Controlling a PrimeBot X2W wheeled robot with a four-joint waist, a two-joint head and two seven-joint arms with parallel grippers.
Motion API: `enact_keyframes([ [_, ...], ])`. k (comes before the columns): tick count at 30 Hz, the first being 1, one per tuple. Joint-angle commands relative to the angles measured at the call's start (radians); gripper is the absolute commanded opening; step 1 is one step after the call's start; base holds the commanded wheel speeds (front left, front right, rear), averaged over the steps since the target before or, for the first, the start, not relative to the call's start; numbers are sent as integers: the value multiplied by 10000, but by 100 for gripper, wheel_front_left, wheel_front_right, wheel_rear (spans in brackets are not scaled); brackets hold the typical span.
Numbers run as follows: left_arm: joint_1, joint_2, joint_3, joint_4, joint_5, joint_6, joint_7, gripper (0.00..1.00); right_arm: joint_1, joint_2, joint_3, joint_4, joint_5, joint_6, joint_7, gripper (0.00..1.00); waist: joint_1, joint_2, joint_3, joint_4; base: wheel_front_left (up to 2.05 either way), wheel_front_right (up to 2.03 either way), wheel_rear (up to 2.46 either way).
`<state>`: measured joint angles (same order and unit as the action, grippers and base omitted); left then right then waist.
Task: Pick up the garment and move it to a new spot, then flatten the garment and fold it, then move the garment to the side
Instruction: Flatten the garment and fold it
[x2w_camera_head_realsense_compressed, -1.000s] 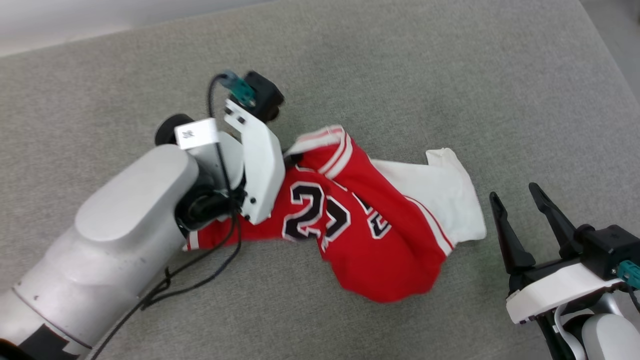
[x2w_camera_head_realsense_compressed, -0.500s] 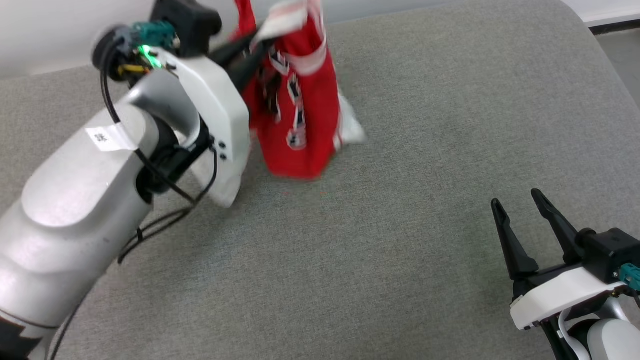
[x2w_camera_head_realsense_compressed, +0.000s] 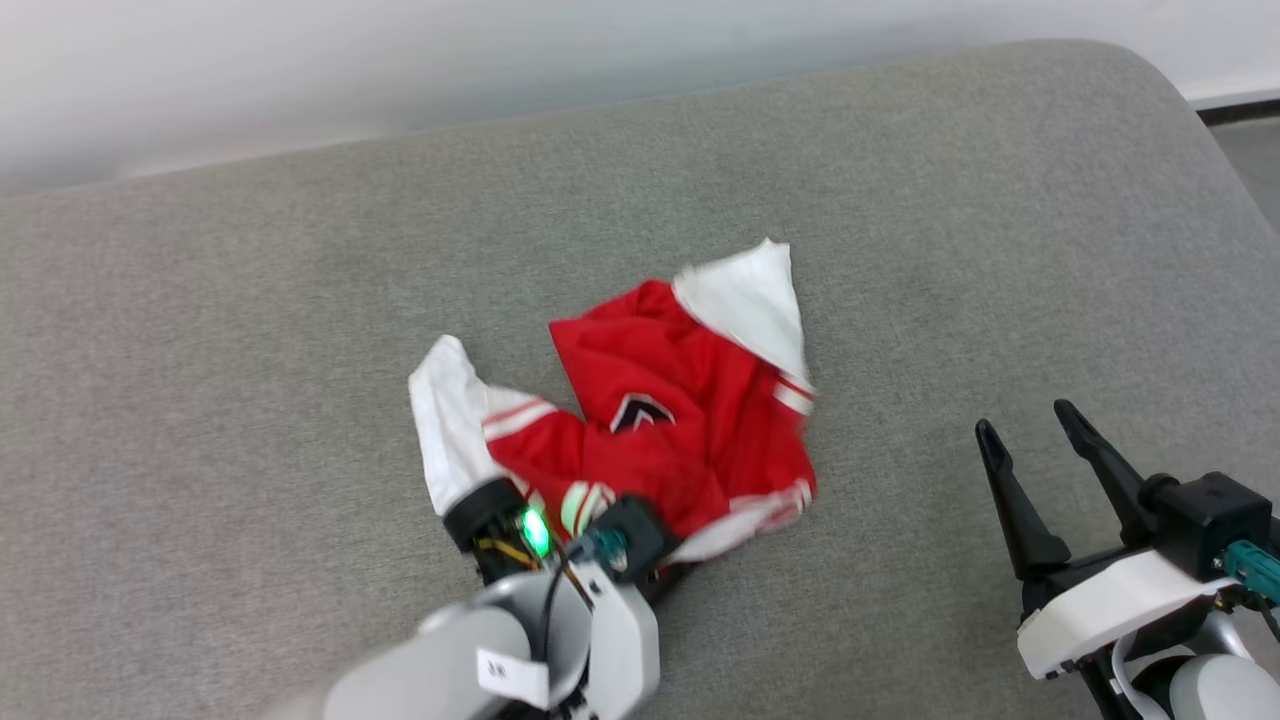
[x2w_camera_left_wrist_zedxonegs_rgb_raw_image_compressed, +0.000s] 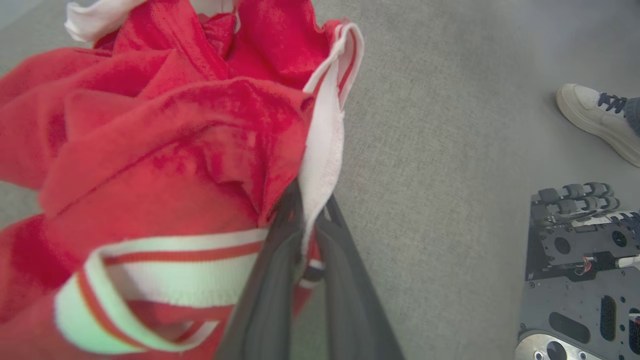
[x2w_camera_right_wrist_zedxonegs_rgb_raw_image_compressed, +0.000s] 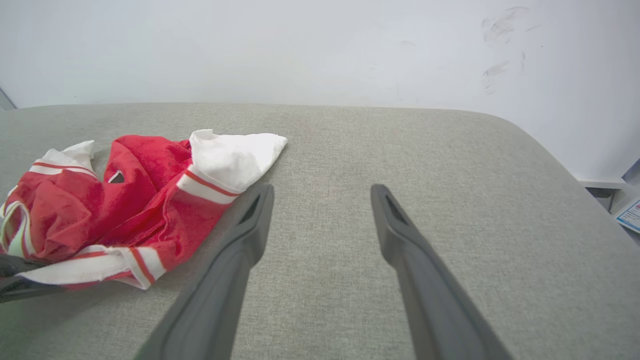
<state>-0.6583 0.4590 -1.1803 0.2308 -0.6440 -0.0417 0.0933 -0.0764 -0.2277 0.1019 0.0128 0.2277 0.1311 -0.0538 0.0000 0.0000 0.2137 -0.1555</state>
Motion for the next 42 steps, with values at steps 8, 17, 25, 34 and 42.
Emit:
enact_keyframes([
  [8,801,-622,-142,479,-76,439,-502,100,261,-267,94,-86,102,-7,247,100,0,0,-538,532,0,0,0],
  [17,1162,136,1486,-915,-1024,1509,-1470,100,513,-254,28,-227,154,-7,406,100,0,0,-1018,1098,0,0,0],
  [25,1190,1883,2942,-1404,-2969,1935,154,100,479,-172,126,-294,182,-7,419,100,0,0,-667,920,0,0,0],
  [34,-558,2479,2915,-713,-4212,943,3370,100,138,-85,228,-194,140,-5,327,100,0,0,-18,739,0,0,0],
  [42,-1552,2077,2193,483,-4523,380,5598,100,-146,30,462,142,68,-7,85,100,0,0,465,447,0,0,0],
])
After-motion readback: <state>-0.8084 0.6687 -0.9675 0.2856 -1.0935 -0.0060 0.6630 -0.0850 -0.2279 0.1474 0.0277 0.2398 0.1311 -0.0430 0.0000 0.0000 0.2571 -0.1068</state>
